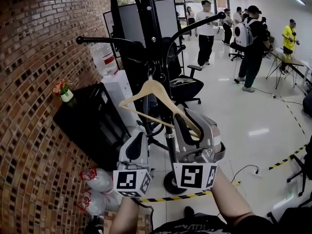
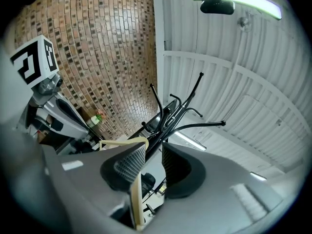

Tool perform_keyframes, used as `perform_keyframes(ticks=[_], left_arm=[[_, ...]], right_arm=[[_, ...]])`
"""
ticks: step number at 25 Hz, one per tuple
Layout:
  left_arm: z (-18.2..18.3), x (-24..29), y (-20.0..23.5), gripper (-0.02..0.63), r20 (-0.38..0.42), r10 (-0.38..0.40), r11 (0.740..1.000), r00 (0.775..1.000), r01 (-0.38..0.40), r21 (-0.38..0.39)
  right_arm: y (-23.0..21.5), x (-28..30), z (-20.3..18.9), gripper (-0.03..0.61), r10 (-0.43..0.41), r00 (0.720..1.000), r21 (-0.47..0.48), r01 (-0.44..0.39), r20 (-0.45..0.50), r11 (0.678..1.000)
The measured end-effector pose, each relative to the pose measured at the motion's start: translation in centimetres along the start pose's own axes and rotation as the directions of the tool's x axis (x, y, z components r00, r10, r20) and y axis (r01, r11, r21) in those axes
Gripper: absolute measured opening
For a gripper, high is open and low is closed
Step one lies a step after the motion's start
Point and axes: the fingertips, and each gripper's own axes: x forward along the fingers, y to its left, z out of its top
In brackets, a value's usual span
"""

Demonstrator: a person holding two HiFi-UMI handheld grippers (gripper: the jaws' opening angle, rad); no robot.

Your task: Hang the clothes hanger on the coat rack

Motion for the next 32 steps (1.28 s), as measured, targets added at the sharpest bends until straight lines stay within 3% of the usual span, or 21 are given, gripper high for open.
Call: perform_keyframes(ticks=[8, 17, 23, 28, 32], left_arm=[[0.4, -1.1, -1.6, 0.005, -0.019, -0.009, 1.000, 1.000, 0.008, -0.014], [-1.0, -2.4, -3.2, 0.005, -0.044, -0.028, 0.999, 0.999, 0.026, -0.045], [-2.9, -3.9, -4.1, 0.005, -0.090, -0.014, 0.997, 0.996, 0.007, -0.083], [-5.3, -5.1, -5.1, 0.005, -0.104, -0.029, 0.995, 0.994, 0.019, -0.100], [-6.5, -5.6, -5.7, 0.005, -0.142, -0.037, 0.992, 0.989, 0.020, -0.122]], right_arm=[[-0.5, -3.9, 0.0, 0.106, -0.001, 1.000, 0.031, 0.001, 0.011, 1.000], [2.2, -7.1, 0.1, 0.016, 0.028, 0.999, 0.164, -0.034, 0.038, 0.986], [5.8, -8.7, -1.7, 0.006, 0.136, 0.990, 0.331, -0.122, -0.019, 0.936], [8.6, -10.2, -2.8, 0.006, 0.215, 0.976, 0.341, -0.187, -0.046, 0.921], [10.0, -10.7, -3.7, 0.006, 0.257, 0.964, 0.403, -0.213, -0.059, 0.890]])
